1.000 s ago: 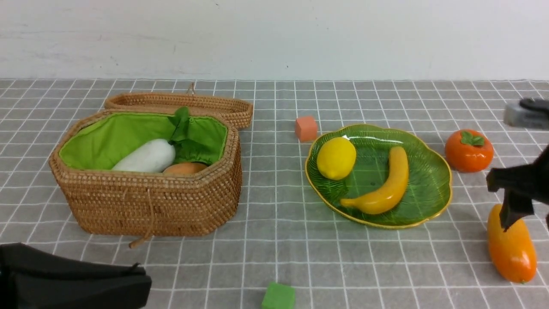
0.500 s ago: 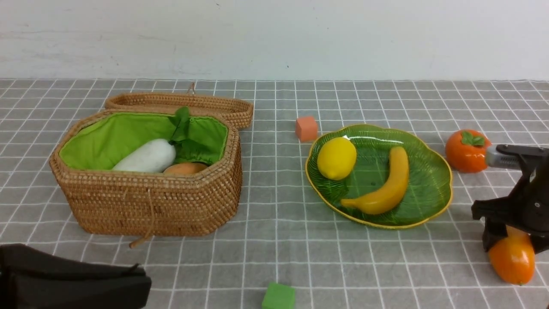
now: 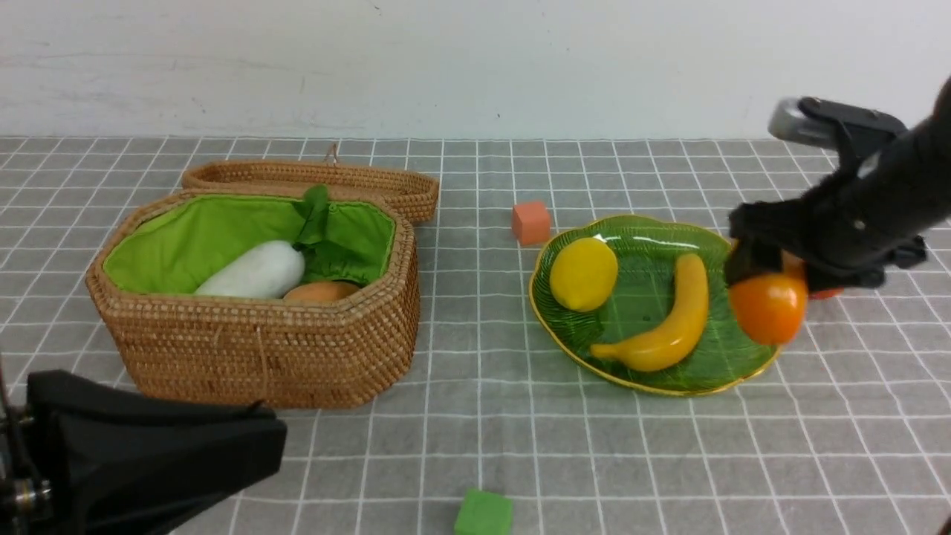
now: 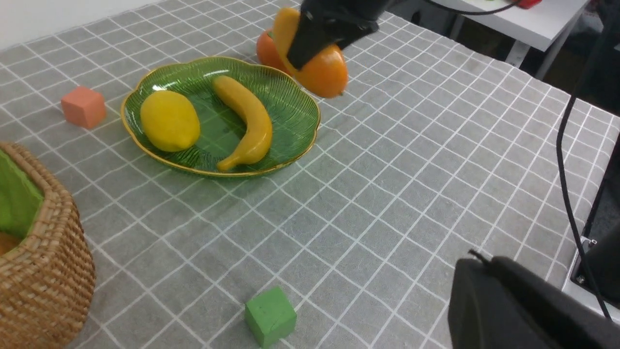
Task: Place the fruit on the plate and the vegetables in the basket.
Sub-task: Use the right arm to grab a mango and put it into the right plate, then grab a tomato with your right arm and place it on the plate on the right.
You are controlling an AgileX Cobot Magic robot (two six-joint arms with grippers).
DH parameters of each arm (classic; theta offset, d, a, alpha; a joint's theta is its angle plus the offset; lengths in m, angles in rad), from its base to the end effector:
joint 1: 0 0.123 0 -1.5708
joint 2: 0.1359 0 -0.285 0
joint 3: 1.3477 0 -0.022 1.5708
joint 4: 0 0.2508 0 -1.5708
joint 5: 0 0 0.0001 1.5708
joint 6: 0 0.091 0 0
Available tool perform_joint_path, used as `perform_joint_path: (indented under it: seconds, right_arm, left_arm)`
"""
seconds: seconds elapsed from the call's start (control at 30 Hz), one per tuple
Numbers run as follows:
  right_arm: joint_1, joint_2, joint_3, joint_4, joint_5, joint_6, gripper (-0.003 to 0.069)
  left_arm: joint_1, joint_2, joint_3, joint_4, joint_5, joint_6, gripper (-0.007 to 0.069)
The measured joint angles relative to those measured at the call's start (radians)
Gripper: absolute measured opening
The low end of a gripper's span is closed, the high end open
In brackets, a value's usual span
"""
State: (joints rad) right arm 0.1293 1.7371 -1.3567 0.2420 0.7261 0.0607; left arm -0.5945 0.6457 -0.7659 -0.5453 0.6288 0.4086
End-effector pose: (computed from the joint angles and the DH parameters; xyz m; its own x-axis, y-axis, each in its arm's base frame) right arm 0.3743 0.0633 0.2678 -0.8633 0.1275 -0.4883 -0.0041 0.9657 0.2595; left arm 0.0838 -0.0902 0.3672 -0.3195 0.1614 -0.9337 0.7566 0.6367 -0.1488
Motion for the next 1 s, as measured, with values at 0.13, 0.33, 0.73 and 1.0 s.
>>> perform_joint_path:
  seconds: [0.13, 0.33, 0.73, 1.0]
  right_arm:
    - [0.000, 0.118, -0.035, -0.015, -0.014, -0.002, 0.0526]
    - [-0.001, 0.174, -0.096, -0.022, 0.017, -0.002, 0.0666]
    - [-0.193, 0.110, -0.251, -0.104, 0.109, 0.017, 0.0565]
    - [-0.398, 0.279, -0.251, 0.284, -0.015, -0.199, 0.0595]
  left_arm:
    - [0.000, 0.008, 0.000, -0.010, 0.000, 0.000, -0.0013]
    - [0.000, 0.008, 0.000, -0.019, -0.010, 0.000, -0.0013]
    - [0.000, 0.008, 0.000, -0.023, -0.129, 0.007, -0.0013]
    - [0.000, 0.008, 0.000, -0.030, -0.251, 0.011, -0.0013]
